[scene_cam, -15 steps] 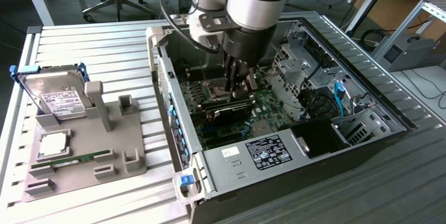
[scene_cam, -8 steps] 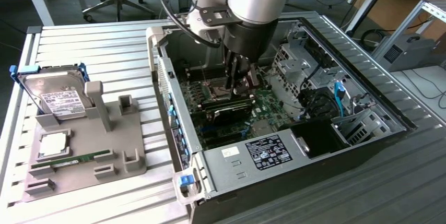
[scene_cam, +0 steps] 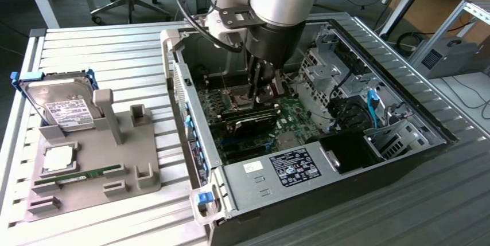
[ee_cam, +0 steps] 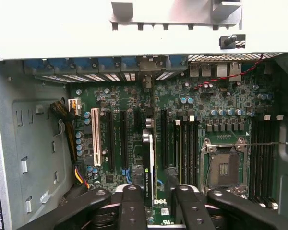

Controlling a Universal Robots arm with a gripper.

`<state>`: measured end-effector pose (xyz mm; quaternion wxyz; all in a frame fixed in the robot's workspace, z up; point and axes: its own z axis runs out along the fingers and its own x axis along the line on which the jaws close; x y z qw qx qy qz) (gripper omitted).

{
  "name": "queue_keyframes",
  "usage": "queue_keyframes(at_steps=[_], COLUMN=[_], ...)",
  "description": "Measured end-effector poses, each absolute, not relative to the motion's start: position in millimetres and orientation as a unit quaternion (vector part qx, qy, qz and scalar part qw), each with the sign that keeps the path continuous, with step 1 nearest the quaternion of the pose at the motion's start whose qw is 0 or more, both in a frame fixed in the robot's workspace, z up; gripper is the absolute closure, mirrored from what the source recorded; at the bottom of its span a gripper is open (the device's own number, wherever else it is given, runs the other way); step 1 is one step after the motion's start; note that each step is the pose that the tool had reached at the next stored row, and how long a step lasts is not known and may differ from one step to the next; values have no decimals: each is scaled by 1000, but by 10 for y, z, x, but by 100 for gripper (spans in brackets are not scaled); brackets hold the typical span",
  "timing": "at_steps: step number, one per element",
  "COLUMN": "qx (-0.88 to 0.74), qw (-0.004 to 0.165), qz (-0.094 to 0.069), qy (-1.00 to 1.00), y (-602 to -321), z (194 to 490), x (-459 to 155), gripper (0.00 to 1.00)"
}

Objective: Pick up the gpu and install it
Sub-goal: 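Press down on the gpu until it lock into place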

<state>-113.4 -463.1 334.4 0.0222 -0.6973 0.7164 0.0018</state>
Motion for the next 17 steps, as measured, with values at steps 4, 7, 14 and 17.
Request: queue_keyframes(at_steps=[4,7,14,17], qx=[-697,-697,-697,-697], qw=[22,22,22,22], qz=[2,2,2,2], qy=[716,716,716,716], y=[-4631,-4631,-4589,-4568], z=[3344,3344,3302,3285], x=[-1134,-1134,-1239,-1339], gripper=[87,89,89,89])
